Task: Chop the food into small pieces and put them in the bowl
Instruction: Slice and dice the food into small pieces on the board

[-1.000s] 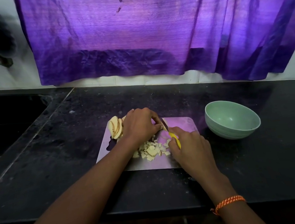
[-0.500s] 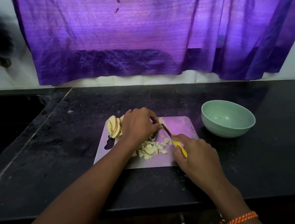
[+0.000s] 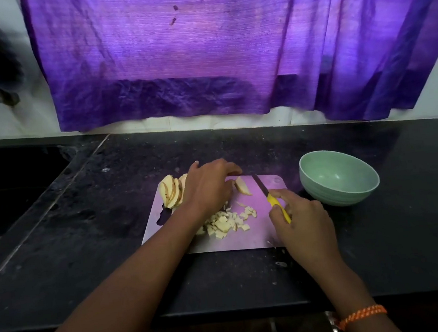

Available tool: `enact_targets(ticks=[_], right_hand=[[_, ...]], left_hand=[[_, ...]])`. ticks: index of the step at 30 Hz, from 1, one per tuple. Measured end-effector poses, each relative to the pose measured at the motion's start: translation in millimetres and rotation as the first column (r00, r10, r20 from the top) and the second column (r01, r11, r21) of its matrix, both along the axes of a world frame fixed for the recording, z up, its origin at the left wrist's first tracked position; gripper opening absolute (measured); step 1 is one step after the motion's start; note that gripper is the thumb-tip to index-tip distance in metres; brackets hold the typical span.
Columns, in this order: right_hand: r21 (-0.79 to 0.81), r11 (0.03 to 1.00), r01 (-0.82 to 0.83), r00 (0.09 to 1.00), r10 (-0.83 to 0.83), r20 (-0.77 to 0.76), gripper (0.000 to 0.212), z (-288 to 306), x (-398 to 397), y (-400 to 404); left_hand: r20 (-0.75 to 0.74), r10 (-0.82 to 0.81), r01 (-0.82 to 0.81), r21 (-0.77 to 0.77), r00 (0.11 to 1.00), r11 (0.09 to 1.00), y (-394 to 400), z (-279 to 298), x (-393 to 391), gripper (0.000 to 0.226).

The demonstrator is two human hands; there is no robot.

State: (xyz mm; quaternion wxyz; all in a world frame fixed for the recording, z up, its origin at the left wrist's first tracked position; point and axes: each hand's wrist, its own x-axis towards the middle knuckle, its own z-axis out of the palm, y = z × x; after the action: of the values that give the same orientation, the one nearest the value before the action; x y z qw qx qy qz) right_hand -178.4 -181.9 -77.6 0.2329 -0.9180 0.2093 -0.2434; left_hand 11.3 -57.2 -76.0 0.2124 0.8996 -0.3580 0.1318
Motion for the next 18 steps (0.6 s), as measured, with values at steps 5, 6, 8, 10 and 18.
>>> enact_targets(ticks=[5, 6, 8, 10, 18], right_hand=[[0.001, 0.999, 0.034, 0.999, -0.034, -0.013, 0.050, -3, 11, -4], [-0.003, 0.999, 0.033, 0.999, -0.033, -0.020, 0.047, -4, 11, -5], [-0.014, 0.999, 0.033, 0.999, -0.034, -0.030, 0.042, -5, 10, -5], [-0.044, 0.999, 0.031, 0.999, -0.033, -0.040, 0.041, -7, 10, -5], [-0.227, 0.974, 0.026, 0.987, -0.060, -0.146, 0.044, 6, 0, 7]], left_hand=[[-0.020, -0.090, 0.092, 0.150, 0.996, 0.984, 0, 6, 2, 0.036], [-0.017, -0.090, 0.092, 0.159, 0.996, 0.983, 1, 7, 3, 0.033], [0.008, -0.094, 0.092, 0.157, 0.996, 0.983, 1, 8, 4, 0.025], [0.029, -0.098, 0.093, 0.142, 0.995, 0.985, 1, 6, 5, 0.019], [0.070, -0.006, 0.007, -0.006, 0.997, 1.000, -3, -5, 0, 0.016]])
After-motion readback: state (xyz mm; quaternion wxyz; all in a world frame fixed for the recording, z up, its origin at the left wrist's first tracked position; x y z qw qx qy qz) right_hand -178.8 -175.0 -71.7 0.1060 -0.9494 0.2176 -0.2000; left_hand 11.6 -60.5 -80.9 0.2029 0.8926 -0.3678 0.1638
